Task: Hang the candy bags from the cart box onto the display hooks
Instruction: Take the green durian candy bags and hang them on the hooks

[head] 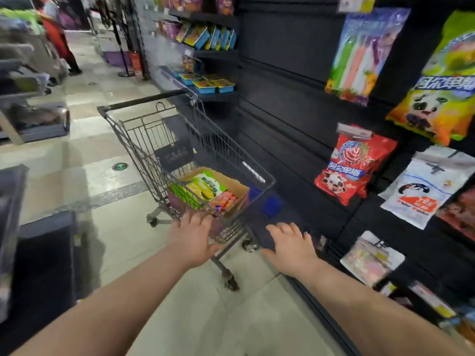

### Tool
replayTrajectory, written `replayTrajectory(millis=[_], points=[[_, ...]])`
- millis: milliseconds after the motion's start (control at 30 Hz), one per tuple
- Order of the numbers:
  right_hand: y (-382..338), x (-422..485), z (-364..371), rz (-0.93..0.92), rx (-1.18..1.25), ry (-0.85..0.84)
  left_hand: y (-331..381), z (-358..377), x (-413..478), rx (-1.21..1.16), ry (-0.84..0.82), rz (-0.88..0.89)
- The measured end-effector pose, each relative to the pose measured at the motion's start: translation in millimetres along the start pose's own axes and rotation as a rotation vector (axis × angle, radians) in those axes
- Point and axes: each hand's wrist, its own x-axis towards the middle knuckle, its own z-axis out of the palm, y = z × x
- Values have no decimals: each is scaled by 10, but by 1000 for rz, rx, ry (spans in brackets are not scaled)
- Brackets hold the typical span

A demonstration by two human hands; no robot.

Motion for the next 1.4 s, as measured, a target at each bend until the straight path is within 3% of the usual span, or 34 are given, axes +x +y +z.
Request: replayTrajectory(millis=[333,633,1000,1400], points=[[-596,782,64,-38,-29,-125,-771,195,213,-40,-31,-110],[-903,2071,44,-159,-8,-109,-1273,121,1184,12,-61,-174],[-515,3624,-207,-140,34,-213,-1321,-73,2909,45,-170,-125],[-215,4176,-70,-55,81,-337,-1318,116,3720,102,-314,-38]])
